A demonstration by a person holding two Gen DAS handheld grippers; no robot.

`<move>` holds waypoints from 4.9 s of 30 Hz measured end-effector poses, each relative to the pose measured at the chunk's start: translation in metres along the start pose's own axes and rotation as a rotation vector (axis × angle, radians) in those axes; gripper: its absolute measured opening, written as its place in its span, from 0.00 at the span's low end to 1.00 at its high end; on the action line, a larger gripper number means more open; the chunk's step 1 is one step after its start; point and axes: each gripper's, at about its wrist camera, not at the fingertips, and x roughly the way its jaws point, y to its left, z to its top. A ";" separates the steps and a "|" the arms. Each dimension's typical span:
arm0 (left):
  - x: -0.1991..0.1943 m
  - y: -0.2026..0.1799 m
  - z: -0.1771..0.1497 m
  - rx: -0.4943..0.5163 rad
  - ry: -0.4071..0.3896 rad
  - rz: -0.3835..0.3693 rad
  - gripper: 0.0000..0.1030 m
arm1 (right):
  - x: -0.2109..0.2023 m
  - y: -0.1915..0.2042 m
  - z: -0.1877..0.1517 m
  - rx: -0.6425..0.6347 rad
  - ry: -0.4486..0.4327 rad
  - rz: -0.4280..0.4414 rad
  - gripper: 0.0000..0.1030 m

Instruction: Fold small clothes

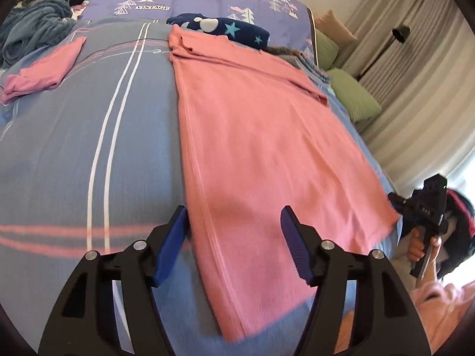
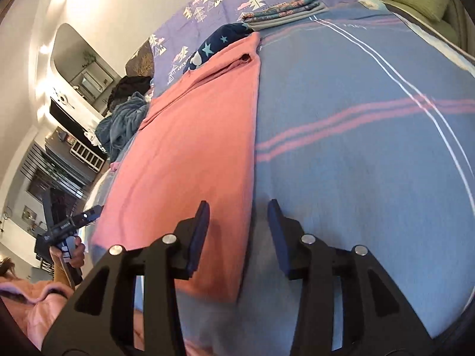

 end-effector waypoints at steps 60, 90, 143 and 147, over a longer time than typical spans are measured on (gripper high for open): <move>-0.070 -0.018 0.039 -0.070 -0.280 -0.120 0.04 | -0.049 0.032 0.063 0.036 -0.200 0.276 0.04; 0.021 0.017 0.285 -0.026 -0.324 -0.052 0.04 | 0.094 0.061 0.300 -0.100 -0.263 0.031 0.05; 0.219 0.107 0.372 -0.073 -0.027 0.068 0.25 | 0.280 -0.020 0.382 -0.064 0.029 -0.174 0.41; 0.210 0.088 0.374 -0.004 -0.093 0.048 0.01 | 0.282 -0.007 0.385 -0.102 0.027 -0.200 0.03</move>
